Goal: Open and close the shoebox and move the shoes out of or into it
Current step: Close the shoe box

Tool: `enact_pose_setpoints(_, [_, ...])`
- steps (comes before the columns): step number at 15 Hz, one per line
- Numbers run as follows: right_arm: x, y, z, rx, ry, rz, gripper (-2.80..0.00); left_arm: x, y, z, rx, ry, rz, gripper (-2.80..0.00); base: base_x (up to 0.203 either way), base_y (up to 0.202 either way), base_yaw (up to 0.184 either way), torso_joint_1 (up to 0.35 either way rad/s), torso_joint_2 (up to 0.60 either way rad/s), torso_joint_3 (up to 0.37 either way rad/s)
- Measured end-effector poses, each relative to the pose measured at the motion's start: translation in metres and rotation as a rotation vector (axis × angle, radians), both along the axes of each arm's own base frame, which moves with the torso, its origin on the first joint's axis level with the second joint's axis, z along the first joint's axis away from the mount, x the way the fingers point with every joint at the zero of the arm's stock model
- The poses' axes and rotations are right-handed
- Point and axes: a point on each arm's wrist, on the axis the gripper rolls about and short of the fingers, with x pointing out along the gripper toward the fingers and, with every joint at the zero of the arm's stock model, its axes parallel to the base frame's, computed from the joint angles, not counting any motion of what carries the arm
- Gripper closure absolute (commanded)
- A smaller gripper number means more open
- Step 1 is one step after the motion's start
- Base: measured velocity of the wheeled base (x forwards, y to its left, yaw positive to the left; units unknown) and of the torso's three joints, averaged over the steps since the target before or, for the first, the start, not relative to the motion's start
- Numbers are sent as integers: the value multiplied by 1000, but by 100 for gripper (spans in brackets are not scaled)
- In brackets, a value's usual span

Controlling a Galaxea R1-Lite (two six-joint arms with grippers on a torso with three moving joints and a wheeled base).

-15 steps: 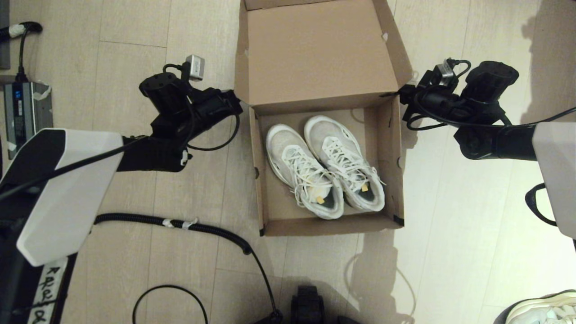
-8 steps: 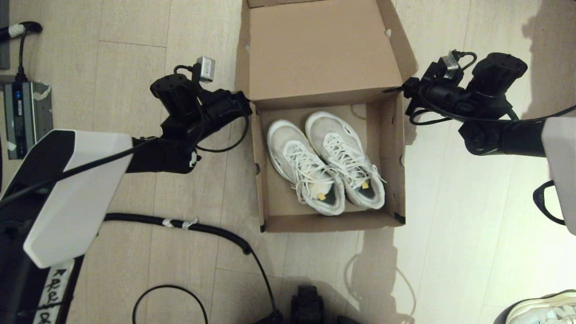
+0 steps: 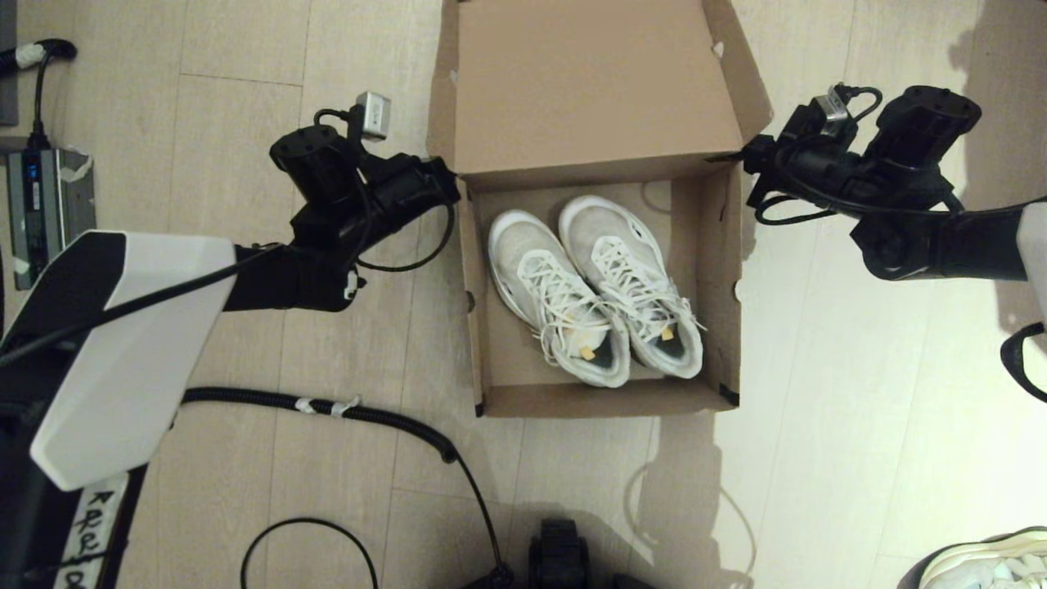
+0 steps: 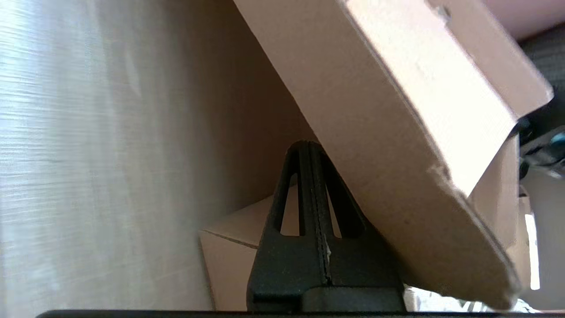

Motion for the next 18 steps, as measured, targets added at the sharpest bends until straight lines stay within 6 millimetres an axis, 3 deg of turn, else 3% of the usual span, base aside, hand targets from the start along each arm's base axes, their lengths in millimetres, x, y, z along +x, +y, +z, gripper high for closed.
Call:
enact_pose_setpoints(7, [-31, -1, -47, -108, 98, -30, 0, -8, -19, -13, -4, 27, -1, 0, 0, 0, 0, 0, 0, 0])
enact_pose_setpoints(12, [-52, -6, -64, -191, 81, -63, 0, -32, -5, -44, 37, 110, 21, 0, 0, 0, 0, 0, 0, 0])
enact_pose_setpoints(18, [-57, -20, -108, -360, 38, -146, 0, -52, 13, -50, 39, 105, 50, 0, 0, 0, 0, 0, 0, 0])
